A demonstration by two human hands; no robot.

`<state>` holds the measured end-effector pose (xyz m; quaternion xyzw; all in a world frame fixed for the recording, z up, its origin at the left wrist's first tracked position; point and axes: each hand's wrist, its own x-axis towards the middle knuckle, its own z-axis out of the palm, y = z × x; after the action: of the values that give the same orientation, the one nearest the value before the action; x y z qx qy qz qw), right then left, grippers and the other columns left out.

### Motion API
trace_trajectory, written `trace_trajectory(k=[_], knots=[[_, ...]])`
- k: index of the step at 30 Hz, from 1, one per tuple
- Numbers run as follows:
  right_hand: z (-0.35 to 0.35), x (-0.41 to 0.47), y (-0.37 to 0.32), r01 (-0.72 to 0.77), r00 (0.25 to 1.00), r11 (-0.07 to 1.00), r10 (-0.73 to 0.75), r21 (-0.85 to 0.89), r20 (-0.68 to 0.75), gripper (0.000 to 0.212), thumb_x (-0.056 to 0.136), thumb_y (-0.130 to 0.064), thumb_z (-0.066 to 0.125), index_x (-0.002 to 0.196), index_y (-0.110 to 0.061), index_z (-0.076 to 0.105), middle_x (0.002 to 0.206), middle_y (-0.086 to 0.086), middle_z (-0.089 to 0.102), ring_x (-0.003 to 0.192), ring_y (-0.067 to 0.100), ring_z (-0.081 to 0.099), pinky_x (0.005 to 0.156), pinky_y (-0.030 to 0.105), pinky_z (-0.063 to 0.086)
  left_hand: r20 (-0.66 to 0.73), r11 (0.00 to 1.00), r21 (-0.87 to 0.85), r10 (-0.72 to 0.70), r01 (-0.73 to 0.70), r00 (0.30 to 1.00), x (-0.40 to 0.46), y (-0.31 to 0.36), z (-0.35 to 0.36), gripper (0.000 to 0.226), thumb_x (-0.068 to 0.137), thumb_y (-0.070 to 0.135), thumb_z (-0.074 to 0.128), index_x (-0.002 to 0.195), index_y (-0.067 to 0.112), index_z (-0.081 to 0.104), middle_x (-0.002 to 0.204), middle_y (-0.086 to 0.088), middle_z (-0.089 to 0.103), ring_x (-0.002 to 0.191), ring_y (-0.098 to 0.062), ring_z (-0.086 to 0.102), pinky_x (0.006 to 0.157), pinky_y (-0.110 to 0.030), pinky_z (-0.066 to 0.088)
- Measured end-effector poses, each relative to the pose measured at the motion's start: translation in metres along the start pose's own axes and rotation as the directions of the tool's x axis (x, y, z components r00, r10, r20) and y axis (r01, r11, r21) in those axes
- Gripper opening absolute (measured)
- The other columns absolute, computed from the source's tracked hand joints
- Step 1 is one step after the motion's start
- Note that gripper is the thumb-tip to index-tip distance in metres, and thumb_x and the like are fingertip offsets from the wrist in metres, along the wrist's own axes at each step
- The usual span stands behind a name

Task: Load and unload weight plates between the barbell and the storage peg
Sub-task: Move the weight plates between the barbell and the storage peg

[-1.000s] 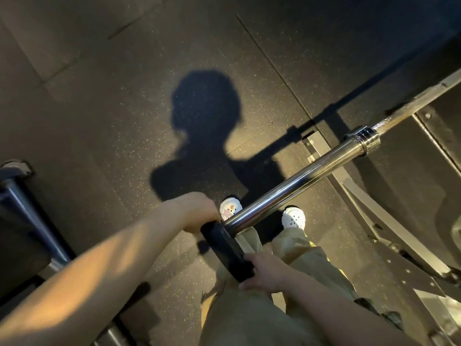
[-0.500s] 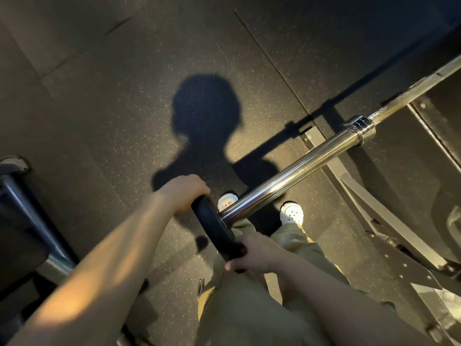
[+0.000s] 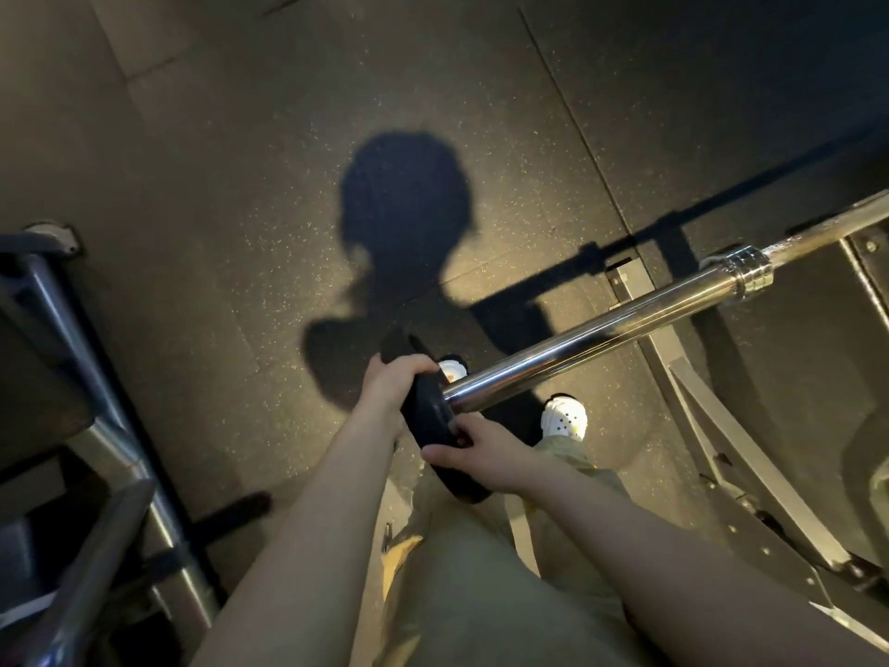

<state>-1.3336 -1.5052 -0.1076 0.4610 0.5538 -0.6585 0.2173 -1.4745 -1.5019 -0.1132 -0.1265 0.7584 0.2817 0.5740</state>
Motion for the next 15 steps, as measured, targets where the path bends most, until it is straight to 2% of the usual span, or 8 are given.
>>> trace_trajectory(k=[2, 4, 7, 11, 15], knots=[[0.004, -0.005, 0.005, 0.046, 0.999, 0.998, -0.046, 0.033, -0.006, 0.022, 0.089, -0.045, 0.062, 0.098, -0.026, 0.057, 0.092, -0.007, 0.059, 0.086, 0.008, 0.061, 0.079, 0.028, 0.054, -0.019, 0.997, 0.048, 0.062, -0.061, 0.998, -0.004, -0.001, 0.005, 0.051, 0.075, 0.004, 0.066, 0.122, 0.013, 0.051, 0.093, -0.01, 0.059, 0.082, -0.024, 0.061, 0.066, -0.033, 0.052], [0.011, -0.013, 0.011, 0.097, 0.993, 0.995, -0.096, 0.01, -0.064, 0.013, 0.091, -0.039, 0.062, 0.09, -0.027, 0.056, 0.087, -0.008, 0.058, 0.079, 0.004, 0.06, 0.072, 0.022, 0.052, -0.01, 0.986, 0.105, 0.134, -0.132, 0.991, -0.006, -0.012, 0.009, 0.052, 0.072, 0.006, 0.066, 0.121, 0.016, 0.051, 0.099, -0.011, 0.061, 0.087, -0.026, 0.063, 0.073, -0.04, 0.056], [0.011, -0.021, 0.016, 0.107, 0.988, 0.993, -0.1, 0.058, -0.117, 0.012, 0.092, -0.036, 0.061, 0.097, -0.028, 0.054, 0.092, -0.01, 0.057, 0.084, 0.003, 0.059, 0.072, 0.02, 0.05, -0.026, 0.972, 0.135, 0.196, -0.191, 0.98, -0.007, -0.021, 0.016, 0.061, 0.072, 0.01, 0.07, 0.127, 0.022, 0.047, 0.105, -0.007, 0.061, 0.092, -0.025, 0.062, 0.084, -0.046, 0.055], [-0.016, -0.028, 0.019, 0.061, 0.987, 0.997, -0.052, 0.055, -0.153, 0.012, 0.09, -0.034, 0.064, 0.086, -0.032, 0.052, 0.086, -0.007, 0.06, 0.079, 0.003, 0.06, 0.067, 0.018, 0.047, 0.01, 0.981, 0.106, 0.161, -0.161, 0.987, -0.007, -0.017, 0.036, 0.06, 0.072, 0.016, 0.071, 0.125, 0.026, 0.044, 0.104, -0.007, 0.059, 0.092, -0.025, 0.062, 0.084, -0.046, 0.054], [-0.051, -0.036, 0.027, 0.008, 0.968, 0.995, 0.018, 0.099, -0.252, 0.011, 0.09, -0.035, 0.064, 0.093, -0.029, 0.055, 0.091, -0.001, 0.065, 0.084, 0.01, 0.065, 0.075, 0.028, 0.055, 0.128, 0.981, 0.123, 0.134, -0.15, 0.983, -0.008, 0.002, 0.072, 0.047, 0.078, 0.017, 0.068, 0.113, 0.027, 0.038, 0.104, -0.003, 0.054, 0.095, -0.023, 0.057, 0.085, -0.042, 0.052]])
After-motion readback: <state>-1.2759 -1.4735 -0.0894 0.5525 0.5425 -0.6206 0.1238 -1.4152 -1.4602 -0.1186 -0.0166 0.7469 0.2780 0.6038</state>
